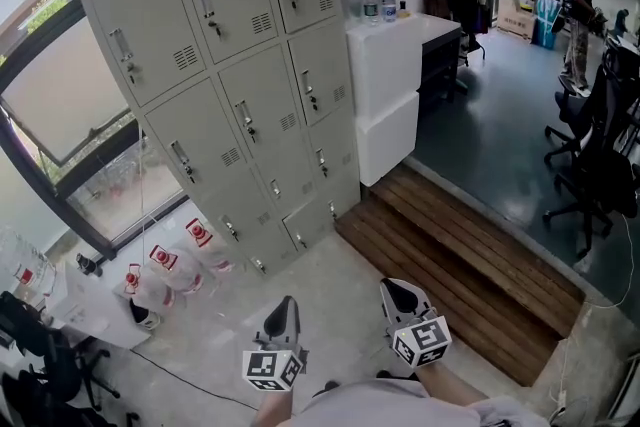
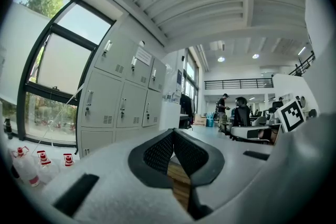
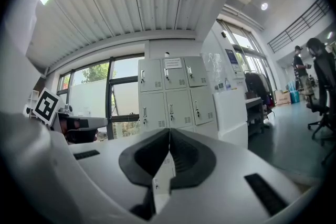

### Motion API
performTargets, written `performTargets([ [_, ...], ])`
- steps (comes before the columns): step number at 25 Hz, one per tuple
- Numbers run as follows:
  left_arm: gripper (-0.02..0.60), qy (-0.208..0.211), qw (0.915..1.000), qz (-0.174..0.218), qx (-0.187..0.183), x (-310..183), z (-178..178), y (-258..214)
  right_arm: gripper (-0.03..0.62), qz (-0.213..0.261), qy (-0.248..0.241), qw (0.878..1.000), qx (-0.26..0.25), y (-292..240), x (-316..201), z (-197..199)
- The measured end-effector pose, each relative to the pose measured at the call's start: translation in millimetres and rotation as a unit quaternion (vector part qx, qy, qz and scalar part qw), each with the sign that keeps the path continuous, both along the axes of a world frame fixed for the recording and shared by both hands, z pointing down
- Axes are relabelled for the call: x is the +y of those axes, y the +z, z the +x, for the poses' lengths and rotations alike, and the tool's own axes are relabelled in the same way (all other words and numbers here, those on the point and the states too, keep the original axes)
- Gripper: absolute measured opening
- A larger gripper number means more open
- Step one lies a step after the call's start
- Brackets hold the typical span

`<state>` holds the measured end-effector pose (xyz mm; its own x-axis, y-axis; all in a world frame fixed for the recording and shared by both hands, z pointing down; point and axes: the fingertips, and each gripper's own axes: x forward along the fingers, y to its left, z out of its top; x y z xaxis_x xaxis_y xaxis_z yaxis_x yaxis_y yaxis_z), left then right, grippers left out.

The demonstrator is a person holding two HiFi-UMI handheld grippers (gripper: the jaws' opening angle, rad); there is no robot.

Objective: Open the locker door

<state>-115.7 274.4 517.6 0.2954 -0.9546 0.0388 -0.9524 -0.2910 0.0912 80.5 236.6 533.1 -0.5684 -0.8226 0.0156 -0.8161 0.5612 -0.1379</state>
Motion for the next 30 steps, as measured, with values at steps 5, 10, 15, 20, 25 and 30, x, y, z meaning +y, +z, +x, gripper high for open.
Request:
performTargets([
  [5,0.002,-0.004,1.0000,-0.002,-0.005,-5.7,13.0,1.7,0.014,-0.006,-0.004,1.000,-0.002,5.1,-6.5,13.5],
  [10,0.002,-0.014,0.9999,0.006,-0.007,-13.8,30.5,-2.4,0.014,-0.007,-0.016,1.000,-0.006,6.0,-19.0,29.3],
  [15,0.003,-0.019,0.9997,0.010,-0.011,-25.9,52.6,-2.8,0.014,-0.006,-0.025,1.000,-0.012,7.0,-34.3,46.9],
  [20,0.003,-0.015,0.9998,0.004,-0.012,-48.4,62.0,2.4,0.014,-0.009,-0.015,1.000,-0.018,11.3,-58.0,60.7],
  [25,0.002,-0.009,0.9999,0.003,-0.009,-84.2,60.1,5.6,0.014,-0.013,-0.008,1.000,-0.016,15.0,-87.1,62.4],
  [30,0.003,0.003,1.0000,0.005,-0.005,-137.7,46.5,18.4,0.014,-0.012,0.000,1.000,-0.014,24.8,-133.5,48.3],
])
